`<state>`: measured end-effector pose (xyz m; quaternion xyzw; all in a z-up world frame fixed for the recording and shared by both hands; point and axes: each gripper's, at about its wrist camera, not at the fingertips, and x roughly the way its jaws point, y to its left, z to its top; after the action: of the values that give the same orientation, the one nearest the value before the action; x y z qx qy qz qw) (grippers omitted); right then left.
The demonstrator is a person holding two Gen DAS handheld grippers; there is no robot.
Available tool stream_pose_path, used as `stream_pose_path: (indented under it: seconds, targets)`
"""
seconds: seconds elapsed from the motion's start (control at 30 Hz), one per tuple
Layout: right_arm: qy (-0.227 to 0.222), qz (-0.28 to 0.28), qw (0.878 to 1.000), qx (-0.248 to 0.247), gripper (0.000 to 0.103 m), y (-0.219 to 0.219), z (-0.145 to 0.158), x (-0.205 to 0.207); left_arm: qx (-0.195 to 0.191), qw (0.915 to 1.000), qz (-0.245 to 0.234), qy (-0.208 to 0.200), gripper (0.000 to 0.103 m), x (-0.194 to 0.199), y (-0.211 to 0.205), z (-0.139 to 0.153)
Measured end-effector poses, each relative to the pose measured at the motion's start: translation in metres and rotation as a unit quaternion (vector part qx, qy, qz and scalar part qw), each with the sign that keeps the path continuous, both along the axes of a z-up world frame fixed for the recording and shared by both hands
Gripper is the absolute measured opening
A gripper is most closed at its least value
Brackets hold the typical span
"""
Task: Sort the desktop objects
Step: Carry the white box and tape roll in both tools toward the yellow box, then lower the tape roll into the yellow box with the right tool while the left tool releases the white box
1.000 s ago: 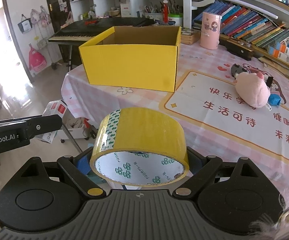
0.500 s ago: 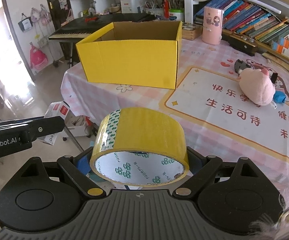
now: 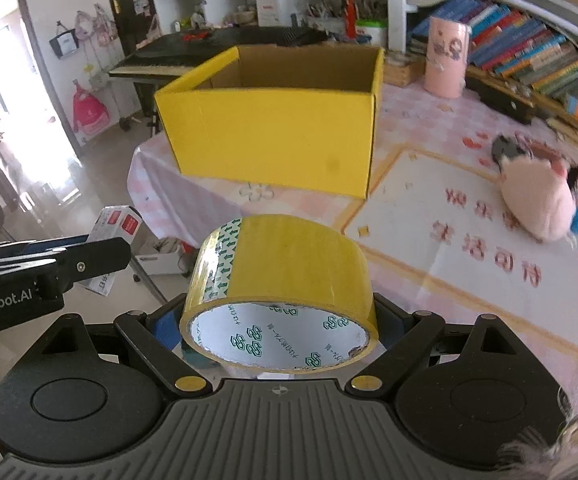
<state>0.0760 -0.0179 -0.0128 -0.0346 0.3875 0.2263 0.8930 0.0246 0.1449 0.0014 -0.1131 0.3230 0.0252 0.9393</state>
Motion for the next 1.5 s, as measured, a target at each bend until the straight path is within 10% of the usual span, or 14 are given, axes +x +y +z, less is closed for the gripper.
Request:
stream_pose_path:
  seconds: [0.77, 1.5]
  targets:
    - [-0.158, 0.045, 0.985, 0.041, 0.091, -0.002, 0.089, 0.136, 0.063, 0.9893, 0.056, -0.119, 0.028, 0.103, 0.002, 0.065]
    - [-0.039, 0.089, 0.994, 0.04, 0.091, 0.052, 0.069, 0.274, 0.145, 0.9892, 0.022, 0.007, 0.028, 0.243, -0.012, 0.01]
